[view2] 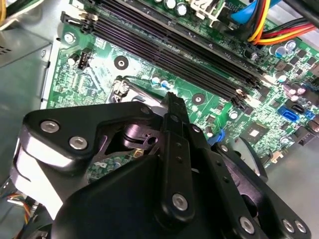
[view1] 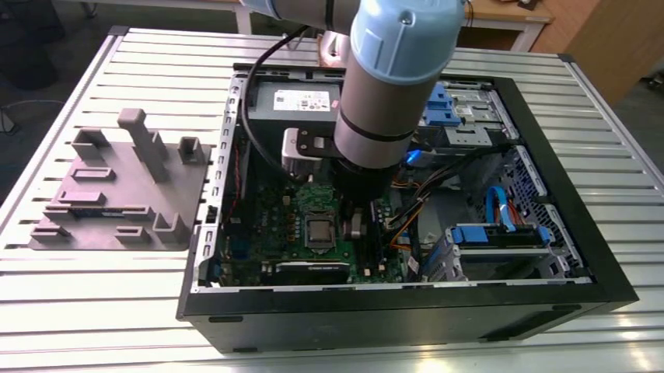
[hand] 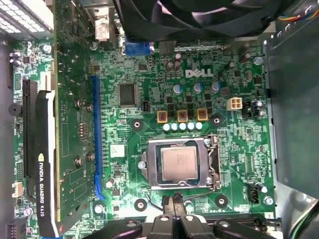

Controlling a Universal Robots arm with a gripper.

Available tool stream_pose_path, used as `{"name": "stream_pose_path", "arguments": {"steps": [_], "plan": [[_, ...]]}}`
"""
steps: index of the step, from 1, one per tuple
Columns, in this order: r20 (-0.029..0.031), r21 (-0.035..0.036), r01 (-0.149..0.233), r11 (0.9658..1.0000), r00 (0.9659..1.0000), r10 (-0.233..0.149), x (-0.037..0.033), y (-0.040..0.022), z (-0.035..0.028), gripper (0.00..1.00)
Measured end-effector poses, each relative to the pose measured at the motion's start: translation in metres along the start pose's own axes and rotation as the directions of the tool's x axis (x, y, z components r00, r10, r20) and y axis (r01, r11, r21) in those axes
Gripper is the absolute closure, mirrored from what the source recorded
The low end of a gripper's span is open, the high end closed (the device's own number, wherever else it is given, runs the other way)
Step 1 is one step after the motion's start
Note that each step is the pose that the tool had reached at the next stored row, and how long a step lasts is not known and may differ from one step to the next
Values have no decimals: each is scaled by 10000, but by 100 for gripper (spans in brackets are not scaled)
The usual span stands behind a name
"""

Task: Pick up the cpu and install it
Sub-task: 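Install the first cpu locking lever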

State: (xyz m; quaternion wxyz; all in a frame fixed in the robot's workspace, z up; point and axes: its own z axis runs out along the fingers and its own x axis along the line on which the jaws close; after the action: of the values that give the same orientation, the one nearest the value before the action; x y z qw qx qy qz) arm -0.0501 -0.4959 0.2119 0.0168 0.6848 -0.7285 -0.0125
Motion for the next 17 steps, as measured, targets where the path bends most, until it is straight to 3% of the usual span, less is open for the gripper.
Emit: {"name": "stream_pose_path", "arguments": {"steps": [15,16,17], "plan": [[2,-5,83,10000,10000,-83,79,6,98,90],[6,-5,87,10000,10000,-87,79,6,103,90],[47,-6,98,10000,9999,-98,79,4,131,90]]}}
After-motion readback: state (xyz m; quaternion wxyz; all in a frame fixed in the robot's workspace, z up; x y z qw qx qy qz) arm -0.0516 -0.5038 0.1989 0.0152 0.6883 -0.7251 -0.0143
